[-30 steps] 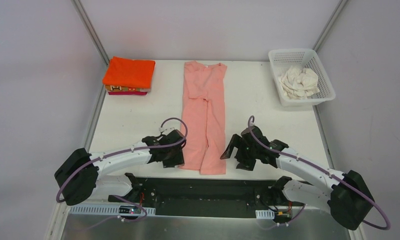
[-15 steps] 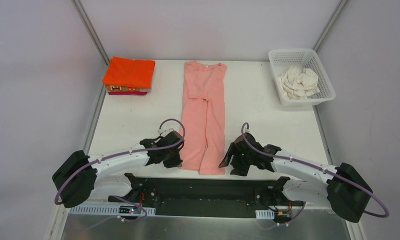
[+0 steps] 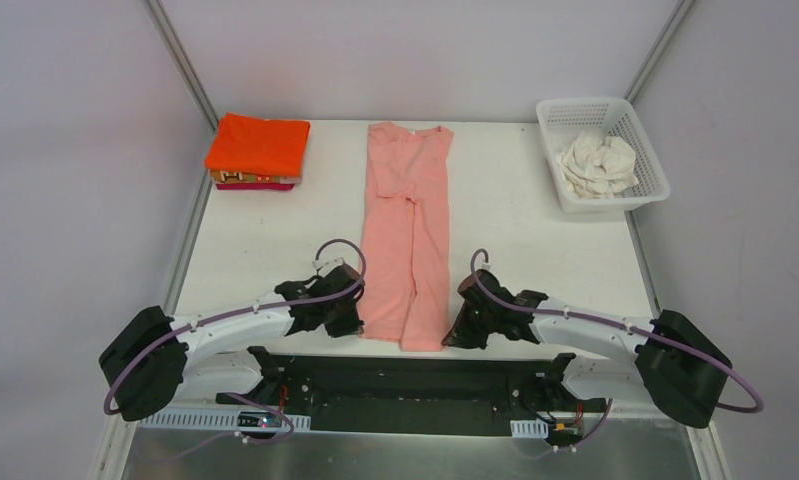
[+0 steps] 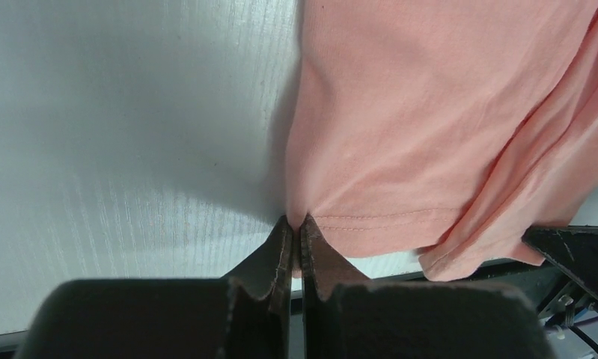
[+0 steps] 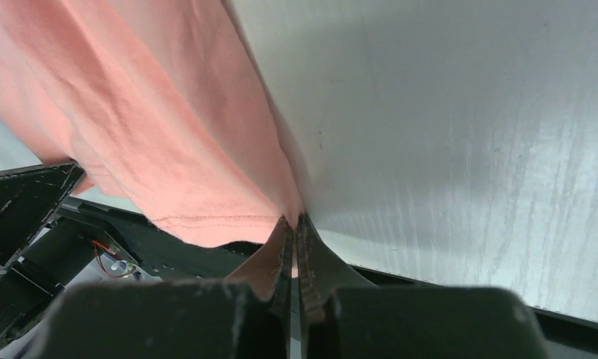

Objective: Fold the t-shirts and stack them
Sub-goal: Grab the bottom of the folded rectangular tshirt with both arms, then fold the folded rectangular tshirt in 1/3 of the way

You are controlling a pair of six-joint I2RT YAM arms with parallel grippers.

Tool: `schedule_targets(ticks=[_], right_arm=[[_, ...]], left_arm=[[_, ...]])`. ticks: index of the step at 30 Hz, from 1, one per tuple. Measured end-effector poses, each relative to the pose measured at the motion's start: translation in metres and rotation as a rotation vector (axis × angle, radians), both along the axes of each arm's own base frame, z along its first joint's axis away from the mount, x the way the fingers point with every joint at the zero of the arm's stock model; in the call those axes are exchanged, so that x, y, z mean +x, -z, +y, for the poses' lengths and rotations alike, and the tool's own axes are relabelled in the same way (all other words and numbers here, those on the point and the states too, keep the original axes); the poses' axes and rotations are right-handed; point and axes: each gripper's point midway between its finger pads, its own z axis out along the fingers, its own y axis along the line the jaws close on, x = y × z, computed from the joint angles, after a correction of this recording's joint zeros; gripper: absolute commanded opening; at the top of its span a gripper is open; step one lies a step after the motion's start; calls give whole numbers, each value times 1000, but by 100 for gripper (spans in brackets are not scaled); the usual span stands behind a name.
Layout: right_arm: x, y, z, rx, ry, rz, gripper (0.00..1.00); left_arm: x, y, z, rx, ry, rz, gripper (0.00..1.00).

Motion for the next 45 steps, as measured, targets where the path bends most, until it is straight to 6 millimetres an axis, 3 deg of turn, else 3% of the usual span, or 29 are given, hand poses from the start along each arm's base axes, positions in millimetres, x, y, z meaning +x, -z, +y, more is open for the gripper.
schedule_targets(ticks=[11,15,18,24,28,35,45], right_arm=[[-27,-4,-2,44,-62,13,0],[-26,-7,-2,44,-64,0,0],[-14,-22,3,47,-63,-56,0],[42,-76,16,39,-14,-267,0],[84,-101,20,-7,18,-376,0],[151,-103,15,-102,69,-415,0],[225,-105,16,-106,101,-447,0]], left_arm=[[-32,-4,3,-134,41,50,0],[-31,-11,2,-153,50,29,0],[-25,-21,0,-144,62,2,0],[27,-64,-15,-149,13,-121,0],[68,-80,-9,-126,-56,-166,0],[127,-91,-5,-61,-85,-191,0],[206,-87,-1,-12,-108,-180,0]])
